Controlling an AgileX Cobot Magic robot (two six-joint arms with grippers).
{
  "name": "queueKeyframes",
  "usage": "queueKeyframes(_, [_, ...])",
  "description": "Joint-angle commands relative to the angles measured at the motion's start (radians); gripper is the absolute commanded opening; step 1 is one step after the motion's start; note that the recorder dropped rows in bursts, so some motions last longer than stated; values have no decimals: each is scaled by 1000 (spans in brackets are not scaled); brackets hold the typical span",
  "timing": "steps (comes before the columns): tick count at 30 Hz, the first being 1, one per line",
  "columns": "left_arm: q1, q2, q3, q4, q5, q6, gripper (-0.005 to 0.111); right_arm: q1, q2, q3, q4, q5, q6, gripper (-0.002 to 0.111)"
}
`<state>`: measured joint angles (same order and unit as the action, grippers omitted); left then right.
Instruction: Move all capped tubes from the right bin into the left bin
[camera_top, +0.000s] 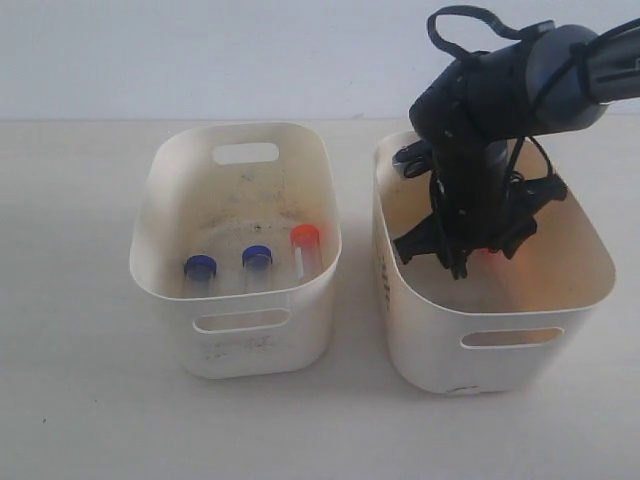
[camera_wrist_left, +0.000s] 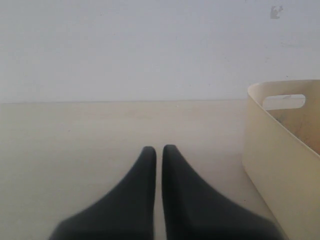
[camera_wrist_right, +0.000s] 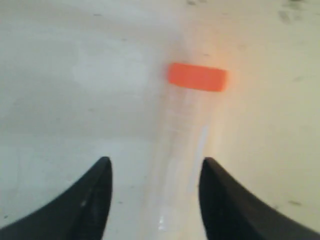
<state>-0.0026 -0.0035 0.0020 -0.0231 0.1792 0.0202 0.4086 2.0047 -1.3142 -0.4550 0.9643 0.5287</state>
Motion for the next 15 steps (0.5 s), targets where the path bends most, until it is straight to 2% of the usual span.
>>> queueKeyframes(1, [-7,4,-2,-3,-7,-4,4,-1,-8,-4,-62,34,44,40])
queueKeyframes(7, [-7,4,-2,-3,-7,-4,4,-1,43,-4,-92,91,74,61])
queueKeyframes(15, [-7,4,-2,-3,-7,-4,4,-1,63,-4,-115,107,116,61])
